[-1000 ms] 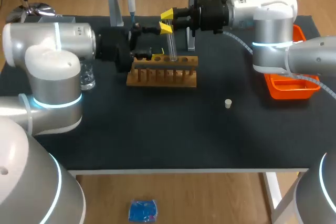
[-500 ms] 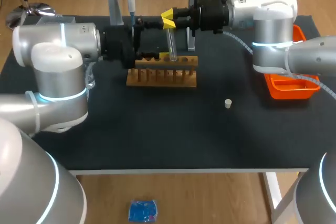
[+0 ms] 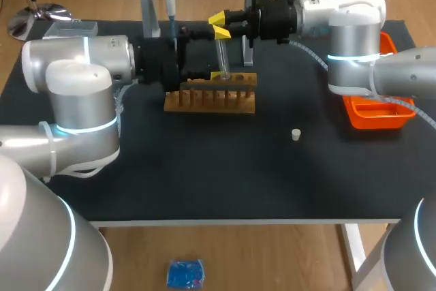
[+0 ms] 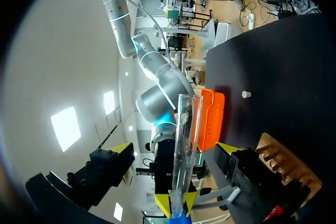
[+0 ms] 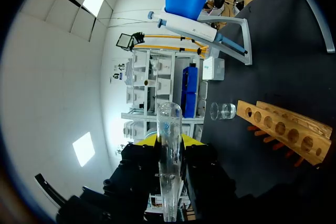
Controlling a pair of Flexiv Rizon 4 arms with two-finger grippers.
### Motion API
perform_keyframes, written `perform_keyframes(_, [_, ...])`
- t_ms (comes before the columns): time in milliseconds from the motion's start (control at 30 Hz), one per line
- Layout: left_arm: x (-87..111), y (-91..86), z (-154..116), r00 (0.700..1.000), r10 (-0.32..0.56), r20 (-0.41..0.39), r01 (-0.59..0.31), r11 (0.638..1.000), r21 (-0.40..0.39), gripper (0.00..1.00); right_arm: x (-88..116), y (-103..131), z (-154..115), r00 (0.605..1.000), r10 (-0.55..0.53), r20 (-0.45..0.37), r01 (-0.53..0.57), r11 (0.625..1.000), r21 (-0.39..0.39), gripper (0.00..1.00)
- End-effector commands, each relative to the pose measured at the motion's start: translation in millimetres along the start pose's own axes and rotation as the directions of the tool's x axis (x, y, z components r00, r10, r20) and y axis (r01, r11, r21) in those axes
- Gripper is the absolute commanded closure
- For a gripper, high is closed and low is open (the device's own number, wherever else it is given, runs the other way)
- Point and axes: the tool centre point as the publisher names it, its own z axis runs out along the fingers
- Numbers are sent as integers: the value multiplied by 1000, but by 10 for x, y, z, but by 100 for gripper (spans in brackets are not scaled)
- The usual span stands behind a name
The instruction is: Invert the test tube, pick up the pipette, mount the tip to pipette, aspirate from beaker and dispense into the tube, eject the tip, return the pipette, and cap with the stopper.
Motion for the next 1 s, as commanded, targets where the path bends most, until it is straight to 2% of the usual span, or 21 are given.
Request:
perform_keyframes(33, [13,15,21,1000,5,5,-5,1000,4,0,6,-1,-7,1000,0,2,0,1000,1,100])
perform_keyframes(233, [22,6,31,1000,16,10,-16,1000,8,2,6,-1,-7,1000,0,2,0,1000,1,100])
perform_keyframes(300, [24,3,34,1000,18,10,-18,1000,9,29,6,-1,-7,1000,0,2,0,1000,1,100])
perform_keyframes(333, [25,3,34,1000,19,8,-19,1000,9,37,6,-1,-7,1000,0,2,0,1000,1,100])
perform_keyframes(367, [26,2,34,1000,20,7,-21,1000,9,56,6,-1,-7,1000,0,2,0,1000,1,100])
perform_keyframes(400, [26,2,34,1000,21,7,-22,1000,10,66,6,-1,-7,1000,0,2,0,1000,1,100])
perform_keyframes(500, [28,-2,37,1000,24,3,-24,1000,12,78,6,-1,-7,1000,0,2,0,1000,1,100])
perform_keyframes(567, [29,-4,40,1000,26,-2,-26,1000,14,78,6,-1,-7,1000,0,2,0,1000,1,100])
perform_keyframes(700, [34,-7,51,1000,29,-9,-29,999,24,100,6,-1,-7,1000,0,2,0,1000,1,100])
perform_keyframes(1000, [20,-15,90,999,40,-14,-39,997,60,100,6,-1,-7,1000,0,2,0,1000,1,100])
